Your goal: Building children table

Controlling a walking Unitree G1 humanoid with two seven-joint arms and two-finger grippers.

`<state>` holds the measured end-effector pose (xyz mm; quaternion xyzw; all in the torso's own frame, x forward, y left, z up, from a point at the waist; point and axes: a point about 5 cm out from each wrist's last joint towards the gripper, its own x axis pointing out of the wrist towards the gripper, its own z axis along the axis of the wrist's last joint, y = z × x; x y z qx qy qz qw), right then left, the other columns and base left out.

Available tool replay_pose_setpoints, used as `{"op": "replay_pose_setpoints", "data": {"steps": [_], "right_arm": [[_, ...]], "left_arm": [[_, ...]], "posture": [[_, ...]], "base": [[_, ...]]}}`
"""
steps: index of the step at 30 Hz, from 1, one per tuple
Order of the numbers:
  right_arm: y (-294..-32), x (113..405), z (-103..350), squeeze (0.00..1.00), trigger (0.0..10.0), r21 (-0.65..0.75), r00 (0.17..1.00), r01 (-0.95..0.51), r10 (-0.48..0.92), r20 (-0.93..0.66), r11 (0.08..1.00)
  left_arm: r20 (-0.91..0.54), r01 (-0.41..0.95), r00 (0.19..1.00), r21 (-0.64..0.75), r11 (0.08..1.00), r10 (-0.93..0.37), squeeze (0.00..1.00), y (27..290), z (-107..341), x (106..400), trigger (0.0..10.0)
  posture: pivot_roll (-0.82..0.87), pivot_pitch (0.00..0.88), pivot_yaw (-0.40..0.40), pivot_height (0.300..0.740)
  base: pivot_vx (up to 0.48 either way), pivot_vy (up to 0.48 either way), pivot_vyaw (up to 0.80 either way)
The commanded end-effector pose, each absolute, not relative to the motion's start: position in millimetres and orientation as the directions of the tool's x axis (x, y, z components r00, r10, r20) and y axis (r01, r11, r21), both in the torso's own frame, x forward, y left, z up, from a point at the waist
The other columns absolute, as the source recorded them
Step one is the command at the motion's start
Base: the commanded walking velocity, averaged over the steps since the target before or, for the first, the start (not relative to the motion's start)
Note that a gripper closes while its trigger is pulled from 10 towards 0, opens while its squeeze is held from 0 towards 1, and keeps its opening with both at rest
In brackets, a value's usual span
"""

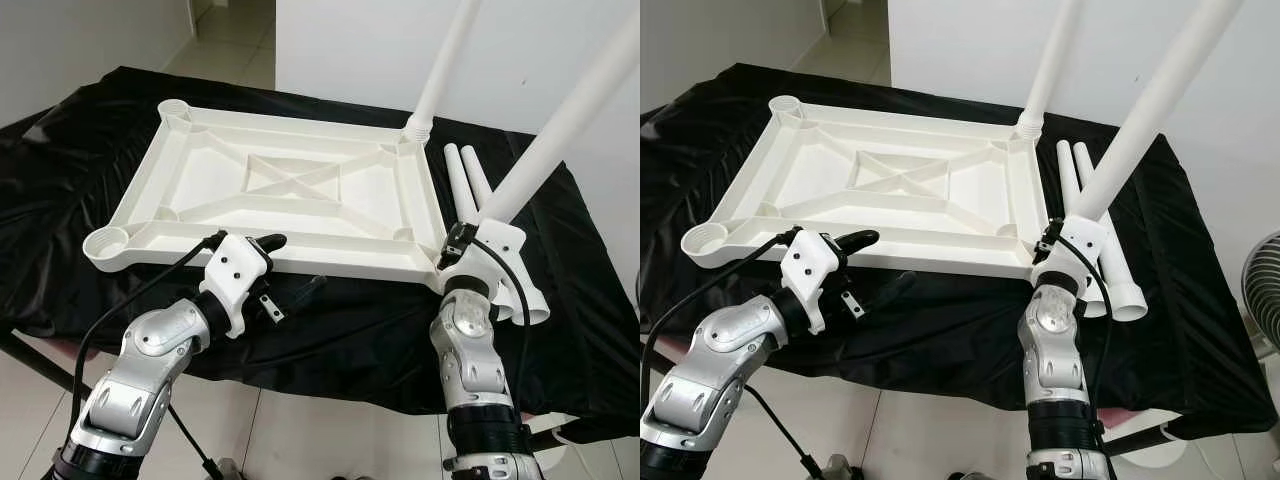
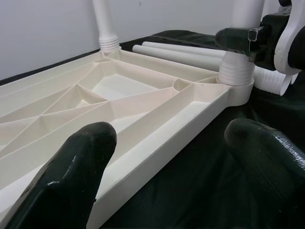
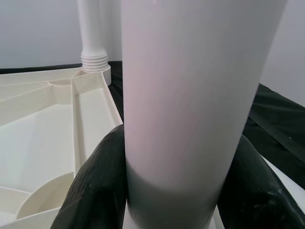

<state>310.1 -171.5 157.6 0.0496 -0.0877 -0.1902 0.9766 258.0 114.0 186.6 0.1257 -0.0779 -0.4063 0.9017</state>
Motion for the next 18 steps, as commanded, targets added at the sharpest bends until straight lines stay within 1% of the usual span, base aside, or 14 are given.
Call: {"op": "replay_pose_setpoints", "data": {"steps": [1, 2, 3, 6, 11, 15, 18], "right_arm": [[-161, 308, 155, 0.00, 10.0, 0.132, 0.956, 0.232, -0.251, 0.154, 0.964], [-161, 308, 155, 0.00, 10.0, 0.132, 0.956, 0.232, -0.251, 0.154, 0.964], [-152, 308, 172, 0.00, 10.0, 0.116, 0.960, 0.138, -0.162, 0.228, 0.984], [-150, 308, 174, 0.00, 10.0, 0.113, 0.962, 0.117, -0.141, 0.235, 0.987], [-142, 307, 194, 0.00, 10.0, 0.036, 0.961, -0.030, 0.019, 0.277, 0.999], [-142, 308, 197, 0.00, 10.0, 0.012, 0.959, -0.068, 0.062, 0.278, 0.998], [-143, 309, 201, 0.00, 10.0, -0.037, 0.953, -0.116, 0.122, 0.279, 0.993]], "left_arm": [[0.035, 0.724, 0.646, 0.287, 0.627, -0.763, 0.00, 113, 186, 257, 10.0], [0.035, 0.724, 0.646, 0.287, 0.627, -0.763, 0.00, 113, 186, 257, 10.0], [0.034, 0.726, 0.643, 0.292, 0.623, -0.765, 0.00, 113, 186, 258, 10.0], [0.033, 0.726, 0.642, 0.293, 0.622, -0.766, 0.00, 113, 186, 258, 10.0], [0.037, 0.722, 0.639, 0.314, 0.616, -0.768, 0.00, 113, 189, 263, 10.0], [0.039, 0.722, 0.636, 0.322, 0.613, -0.770, 0.00, 113, 191, 265, 10.0], [0.041, 0.722, 0.631, 0.335, 0.606, -0.775, 0.00, 113, 192, 269, 10.0]], "posture": [[0.18, 0.134, -0.019, 0.740], [0.18, 0.134, -0.019, 0.740], [0.18, 0.128, -0.022, 0.740], [0.18, 0.128, -0.022, 0.740], [0.17, 0.113, -0.027, 0.740], [0.17, 0.111, -0.027, 0.740], [0.17, 0.107, -0.029, 0.740]], "base": [[0.000, 0.000, 0.00], [0.000, 0.000, 0.00], [0.000, 0.000, 0.00], [0.000, 0.000, 0.00], [0.000, 0.000, 0.00], [0.000, 0.000, 0.00], [0.000, 0.000, 0.00]]}}
